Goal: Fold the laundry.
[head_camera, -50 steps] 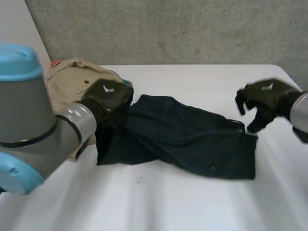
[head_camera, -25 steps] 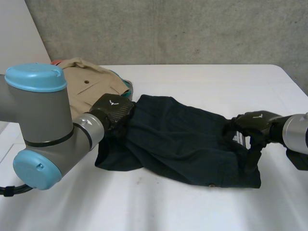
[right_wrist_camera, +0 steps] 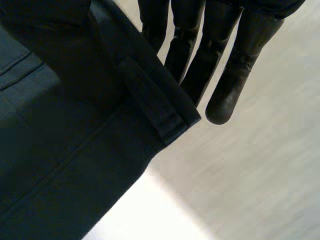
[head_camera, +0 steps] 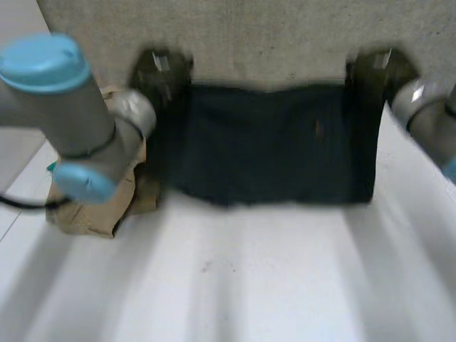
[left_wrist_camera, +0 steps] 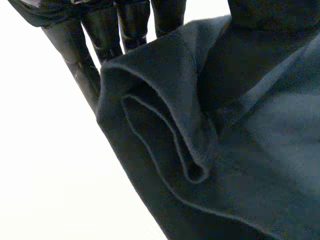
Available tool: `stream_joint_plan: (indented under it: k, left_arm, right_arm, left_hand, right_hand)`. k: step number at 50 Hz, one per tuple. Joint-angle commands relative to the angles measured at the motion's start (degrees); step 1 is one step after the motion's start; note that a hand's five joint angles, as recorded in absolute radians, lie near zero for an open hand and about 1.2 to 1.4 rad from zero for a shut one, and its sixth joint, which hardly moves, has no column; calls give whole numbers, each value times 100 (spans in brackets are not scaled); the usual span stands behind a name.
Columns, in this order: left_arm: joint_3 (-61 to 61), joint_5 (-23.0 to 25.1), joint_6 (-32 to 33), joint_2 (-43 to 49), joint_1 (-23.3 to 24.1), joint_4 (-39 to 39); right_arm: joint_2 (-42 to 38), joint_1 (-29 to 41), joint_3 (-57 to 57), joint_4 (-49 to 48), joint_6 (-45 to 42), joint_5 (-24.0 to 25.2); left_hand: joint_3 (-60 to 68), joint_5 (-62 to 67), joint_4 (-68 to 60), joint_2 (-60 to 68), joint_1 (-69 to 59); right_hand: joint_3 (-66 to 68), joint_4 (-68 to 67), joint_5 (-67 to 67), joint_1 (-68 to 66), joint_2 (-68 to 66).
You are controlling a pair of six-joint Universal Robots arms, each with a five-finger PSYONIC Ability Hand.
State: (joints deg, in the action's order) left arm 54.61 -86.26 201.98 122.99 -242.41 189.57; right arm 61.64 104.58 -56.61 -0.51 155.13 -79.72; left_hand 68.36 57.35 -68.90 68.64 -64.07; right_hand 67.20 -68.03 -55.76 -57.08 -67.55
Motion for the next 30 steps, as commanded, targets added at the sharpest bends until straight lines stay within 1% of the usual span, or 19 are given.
stream_joint_plan:
  k: [1,4,8,11,18,22,23,26,30]
  left_arm:
    - [-443,-127,-193,-458,-139,2904]
    - [-276,-128,-308,-697,-183,3200]
    - [40,-127,-466,-829,-245,3078]
    - [506,-119,-519,-838,-271,2910]
    - [1657,-110,-519,-558,-228,2787]
    - [2220,-110,-484,-154,-140,2761]
    - [2317,-110,-475,-66,-131,2735]
    - [2616,-110,-449,207,-52,2384]
    - [2932,-119,-414,278,106,1620]
  right_arm:
    - [480,133,89,-3068,53,-693]
    - [551,220,80,-3193,44,-746]
    - [516,238,-8,-2903,44,-720]
    - [481,238,-218,-2683,44,-685]
    - [173,247,-886,-2533,9,-395]
    - [-239,247,-1282,-2217,-105,-272]
    - [-449,256,-1413,-2025,-210,-254]
    - [-827,378,-1607,-1569,-534,-272]
    - [-908,423,-1914,-927,-966,-307]
  left_hand:
    - [1164,1265,-1110,1136,-1593]
    - [1164,1265,-1110,1136,-1593]
    - [1164,1265,-1110,1136,-1593]
    - [1164,1265,-1110,1136,-1593]
    - [1164,1265,-1110,1136,-1593]
    - [1164,1265,-1110,1136,-1593]
    - [1164,1265,-1110,1136,-1593]
    - [1164,1265,-1110,1136,-1593]
    - [1164,1265,-1110,1136,-1593]
  right_hand:
    - [1280,-1197,-1424,-2292,-1245]
    - [1280,-1197,-1424,-2292,-1245]
    - [1280,-1197,-1424,-2292,-1245]
    - [1280,-1197,-1424,-2292,-1245]
    - [1280,-1197,-1424,-2292,-1245]
    - [1280,-1197,-1424,-2292,-1245]
    - [1280,-1197,-1424,-2292,-1245]
    - [1280,-1197,-1424,-2292,-1245]
    - [1280,-1197,-1424,-2292,-1245]
